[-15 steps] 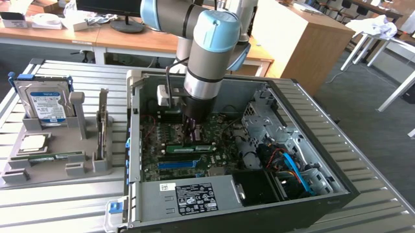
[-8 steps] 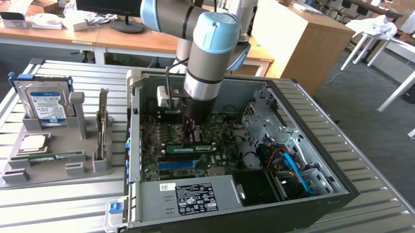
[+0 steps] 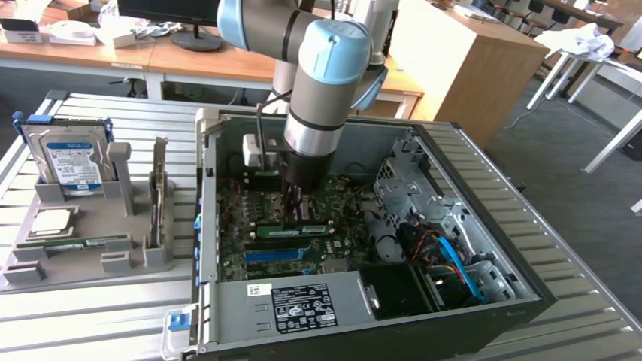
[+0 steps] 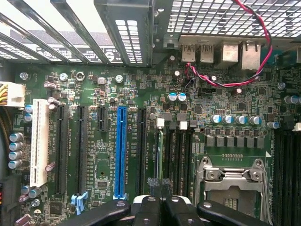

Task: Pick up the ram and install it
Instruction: 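Press down the ram until it locks into place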

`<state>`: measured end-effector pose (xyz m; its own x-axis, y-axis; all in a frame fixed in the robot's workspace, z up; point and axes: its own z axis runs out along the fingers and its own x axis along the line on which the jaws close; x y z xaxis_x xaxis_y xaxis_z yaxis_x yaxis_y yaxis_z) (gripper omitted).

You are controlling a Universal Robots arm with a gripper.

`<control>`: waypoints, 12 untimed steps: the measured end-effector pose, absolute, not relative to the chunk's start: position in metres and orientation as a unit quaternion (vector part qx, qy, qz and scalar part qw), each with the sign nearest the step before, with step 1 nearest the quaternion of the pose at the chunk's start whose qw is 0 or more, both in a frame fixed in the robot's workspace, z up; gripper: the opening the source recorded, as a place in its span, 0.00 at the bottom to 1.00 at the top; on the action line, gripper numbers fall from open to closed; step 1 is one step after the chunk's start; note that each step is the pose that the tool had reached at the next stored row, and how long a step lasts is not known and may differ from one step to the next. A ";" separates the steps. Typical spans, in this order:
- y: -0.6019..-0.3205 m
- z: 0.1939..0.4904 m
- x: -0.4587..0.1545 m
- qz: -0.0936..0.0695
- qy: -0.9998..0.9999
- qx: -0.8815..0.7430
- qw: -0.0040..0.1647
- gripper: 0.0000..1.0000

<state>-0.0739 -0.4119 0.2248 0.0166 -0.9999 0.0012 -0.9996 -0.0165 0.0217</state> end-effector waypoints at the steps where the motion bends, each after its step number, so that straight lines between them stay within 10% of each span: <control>1: -0.412 0.224 -0.074 -0.007 -0.701 0.713 0.008 0.10; 12: -0.412 0.222 -0.074 -0.007 -0.701 0.713 0.008 0.10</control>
<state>-0.0739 -0.4121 0.2225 0.0165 -0.9999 0.0011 -0.9996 -0.0165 0.0217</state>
